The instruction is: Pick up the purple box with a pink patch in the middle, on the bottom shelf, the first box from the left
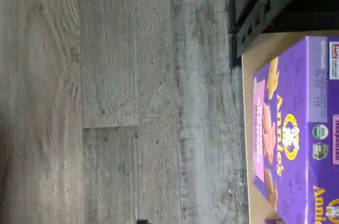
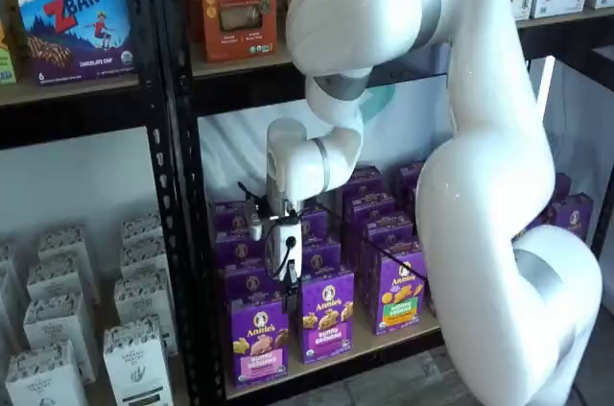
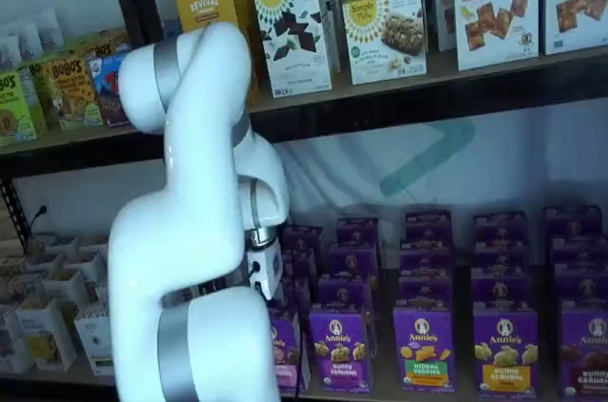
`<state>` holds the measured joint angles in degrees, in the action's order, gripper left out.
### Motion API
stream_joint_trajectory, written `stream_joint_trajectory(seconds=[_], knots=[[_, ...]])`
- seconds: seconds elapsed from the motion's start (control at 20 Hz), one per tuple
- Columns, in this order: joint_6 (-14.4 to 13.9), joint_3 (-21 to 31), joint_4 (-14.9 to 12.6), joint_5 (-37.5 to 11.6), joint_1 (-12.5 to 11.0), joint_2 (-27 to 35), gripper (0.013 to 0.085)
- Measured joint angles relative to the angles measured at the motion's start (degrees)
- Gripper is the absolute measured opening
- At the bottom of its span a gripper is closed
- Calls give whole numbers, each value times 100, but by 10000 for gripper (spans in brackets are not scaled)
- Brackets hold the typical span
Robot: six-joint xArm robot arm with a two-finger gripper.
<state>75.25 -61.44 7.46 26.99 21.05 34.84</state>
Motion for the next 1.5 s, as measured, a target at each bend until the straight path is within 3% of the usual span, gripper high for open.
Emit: stream_joint_trajectory(seconds=[1.5], knots=[[-489, -1439, -618, 240, -67, 1190, 850]])
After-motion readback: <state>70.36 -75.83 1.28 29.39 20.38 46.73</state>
